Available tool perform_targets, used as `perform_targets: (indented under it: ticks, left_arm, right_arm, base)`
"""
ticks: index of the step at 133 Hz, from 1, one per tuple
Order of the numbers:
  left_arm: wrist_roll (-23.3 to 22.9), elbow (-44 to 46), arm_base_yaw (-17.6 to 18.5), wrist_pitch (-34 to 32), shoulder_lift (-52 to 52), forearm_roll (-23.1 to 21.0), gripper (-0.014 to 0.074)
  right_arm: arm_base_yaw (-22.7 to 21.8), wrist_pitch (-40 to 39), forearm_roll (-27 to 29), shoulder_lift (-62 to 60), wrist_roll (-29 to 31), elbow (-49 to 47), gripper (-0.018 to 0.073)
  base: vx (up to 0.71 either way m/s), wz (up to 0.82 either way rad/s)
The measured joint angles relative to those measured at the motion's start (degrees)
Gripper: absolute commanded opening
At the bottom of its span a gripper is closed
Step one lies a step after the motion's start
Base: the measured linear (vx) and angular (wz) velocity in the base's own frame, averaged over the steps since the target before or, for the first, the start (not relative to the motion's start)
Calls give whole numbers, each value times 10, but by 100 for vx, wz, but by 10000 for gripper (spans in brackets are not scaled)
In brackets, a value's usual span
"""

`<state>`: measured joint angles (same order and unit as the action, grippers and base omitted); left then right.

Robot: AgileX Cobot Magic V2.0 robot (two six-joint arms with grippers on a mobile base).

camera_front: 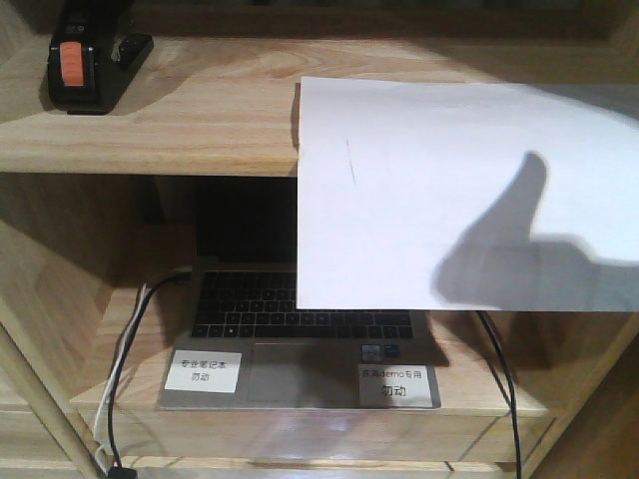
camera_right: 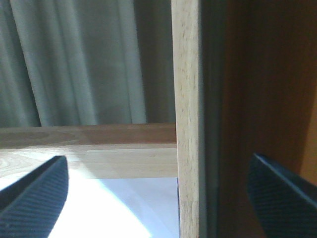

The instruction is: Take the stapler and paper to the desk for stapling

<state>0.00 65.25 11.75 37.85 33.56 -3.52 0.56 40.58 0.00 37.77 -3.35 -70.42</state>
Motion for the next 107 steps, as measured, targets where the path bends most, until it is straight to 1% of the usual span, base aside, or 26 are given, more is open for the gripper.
perform_targets:
  ticks: [1,2,5,10,11,18,19,24,27,28,31,32,35,46,58,70,96,107]
  left_arm:
    - [0,0,0,0,1,0,710]
    - [0,0,13,-1,3,0,708]
    - [0,0,21,-1,6,0,706]
    - [0,0,51,-4,16,0,700]
    - [0,0,51,-4,16,0,700]
    - [0,0,87,-8,28,0,695]
    - [0,0,87,-8,28,0,695]
    - [0,0,114,-11,37,0,694]
    - [0,0,122,-13,41,0,694]
    - [0,0,133,-15,44,0,694]
    - [0,0,141,-17,49,0,692]
    - [0,0,152,-18,52,0,692]
    - [0,0,159,-20,57,0,690]
    - [0,0,205,-33,78,0,683]
    - [0,0,240,-52,95,0,681]
    - [0,0,256,-60,111,-1,681]
    - [0,0,257,-60,123,0,680]
    - [-23,4,257,-57,130,15,680]
  right_arm:
    - [0,0,0,0,0,0,618]
    - [0,0,0,0,0,0,615]
    - [0,0,0,0,0,0,604]
    - [0,0,0,0,0,0,582]
    - [0,0,0,0,0,0,578]
    - [0,0,0,0,0,0,548]
    - [0,0,0,0,0,0,548]
    - [0,0,0,0,0,0,525]
    - [0,0,0,0,0,0,516]
    - [0,0,0,0,0,0,513]
    - [0,0,0,0,0,0,501]
    - [0,0,0,0,0,0,499]
    - [0,0,0,0,0,0,491]
    - [0,0,0,0,0,0,460]
    - [0,0,0,0,0,0,432]
    - [0,0,0,0,0,0,410]
    - [0,0,0,0,0,0,377]
    - [0,0,0,0,0,0,370]
  base:
    - [0,0]
    - [0,0]
    - [0,0]
    - [0,0]
    - [0,0]
    - [0,0]
    - [0,0]
    - [0,0]
    - [0,0]
    - [0,0]
    - [0,0]
    - [0,0]
    - [0,0]
    - [0,0]
    - [0,0]
    - [0,0]
    - [0,0]
    - [0,0]
